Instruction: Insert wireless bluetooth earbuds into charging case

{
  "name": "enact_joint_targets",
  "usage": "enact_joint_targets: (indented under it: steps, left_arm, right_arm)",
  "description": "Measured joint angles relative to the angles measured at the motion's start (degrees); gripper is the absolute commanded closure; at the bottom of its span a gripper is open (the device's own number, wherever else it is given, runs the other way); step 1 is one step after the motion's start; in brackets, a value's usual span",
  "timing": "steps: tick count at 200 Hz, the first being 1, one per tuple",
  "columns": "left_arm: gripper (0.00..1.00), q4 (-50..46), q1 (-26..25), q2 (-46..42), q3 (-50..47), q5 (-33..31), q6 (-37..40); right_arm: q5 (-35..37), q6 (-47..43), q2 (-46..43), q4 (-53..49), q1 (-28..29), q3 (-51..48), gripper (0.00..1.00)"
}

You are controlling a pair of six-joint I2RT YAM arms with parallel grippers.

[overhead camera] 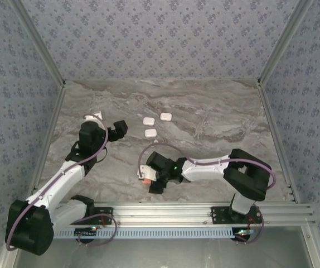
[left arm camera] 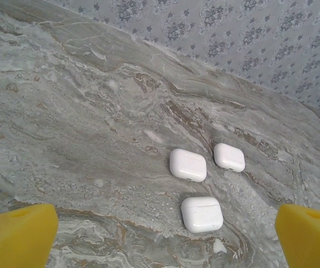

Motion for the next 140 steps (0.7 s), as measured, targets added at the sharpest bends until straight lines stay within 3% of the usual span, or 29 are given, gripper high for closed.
enact_joint_targets:
  steps: [67, 104, 140]
  left_arm:
    - [0.01, -0.4, 0.0, 0.0, 0.0, 0.0, 0.1]
    - [0.01, -0.6, 0.0, -0.2, 0.0, 1.7, 0.9]
    - [0.01, -0.3, 0.1, -0.4, 0.5, 9.4, 1.6]
  right_arm:
    - [-3.5, 0.5, 2.2, -0.6, -1.0, 1.9, 0.60]
    - [-1.9, 0.7, 0.6, -2.7, -3.5, 2.3, 0.64]
    - [0.6, -1.2, -10.7, -4.3, -7.4, 2.3, 0.63]
